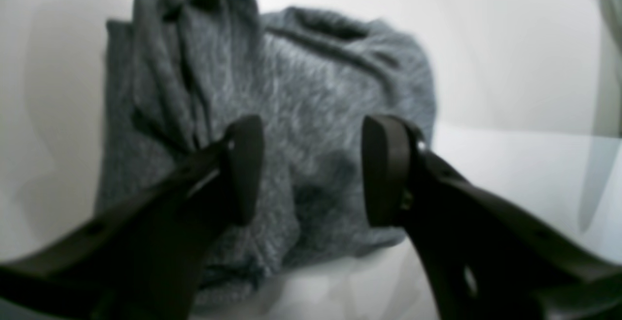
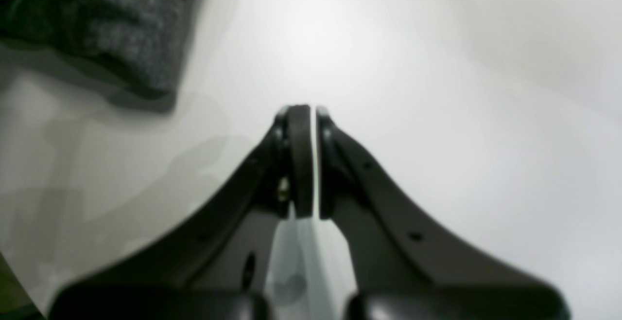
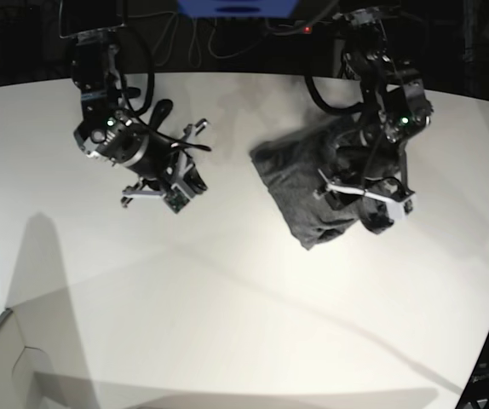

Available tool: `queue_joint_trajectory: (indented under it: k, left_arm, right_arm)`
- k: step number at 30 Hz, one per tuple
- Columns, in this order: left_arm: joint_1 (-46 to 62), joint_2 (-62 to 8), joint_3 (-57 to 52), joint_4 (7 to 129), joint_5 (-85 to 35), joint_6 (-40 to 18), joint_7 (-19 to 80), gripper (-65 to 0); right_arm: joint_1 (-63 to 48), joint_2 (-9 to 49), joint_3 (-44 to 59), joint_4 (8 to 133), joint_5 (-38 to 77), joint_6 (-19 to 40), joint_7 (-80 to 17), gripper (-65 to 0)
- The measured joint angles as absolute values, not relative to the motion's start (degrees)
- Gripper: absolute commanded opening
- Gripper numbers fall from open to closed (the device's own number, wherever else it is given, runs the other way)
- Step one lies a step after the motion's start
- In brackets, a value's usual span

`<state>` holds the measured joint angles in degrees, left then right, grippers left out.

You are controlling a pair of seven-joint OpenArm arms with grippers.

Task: Layout the t-shirt on the table in an organized manner, then fold the t-shirt properly

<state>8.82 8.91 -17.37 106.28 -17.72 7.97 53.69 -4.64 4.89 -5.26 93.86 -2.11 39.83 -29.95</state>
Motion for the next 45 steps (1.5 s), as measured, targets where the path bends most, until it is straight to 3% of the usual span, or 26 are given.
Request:
queue_joint_trajectory:
  k: [10, 17, 29, 35, 40, 45]
  left_arm:
    - [9.2, 8.6, -17.5, 105.5, -17.5, 8.0, 53.7, -32.9]
    - [9.2, 8.3, -25.0, 105.5, -17.2, 8.2, 54.1, -32.9]
    - [13.9, 2.7, -27.1, 108.0, -18.1, 8.4, 54.2, -32.9]
    - [14.7, 3.0, -32.2, 110.6, -25.6, 8.3, 53.8, -32.8]
    - [10.8, 3.7, -30.3, 111.2, -29.9, 8.5, 54.5, -32.9]
    - [5.3, 4.8, -26.7, 109.2, -23.5, 8.4, 54.0, -32.9]
  right_arm:
    - [-4.5, 4.9, -5.3, 93.7, -2.2, 39.8, -30.0, -65.0]
    - [-4.5, 4.9, -5.3, 93.7, -2.2, 39.8, -30.0, -65.0]
    - [-4.5, 4.9, -5.3, 93.7, -2.2, 39.8, -30.0, -65.0]
    - [-4.5, 4.9, -5.3, 93.7, -2.2, 39.8, -30.0, -65.0]
    - [-4.7, 4.9, -5.3, 93.7, -2.2, 39.8, -30.0, -65.0]
    - [-4.8, 4.9, -5.3, 93.8, -2.1, 39.8, -30.0, -65.0]
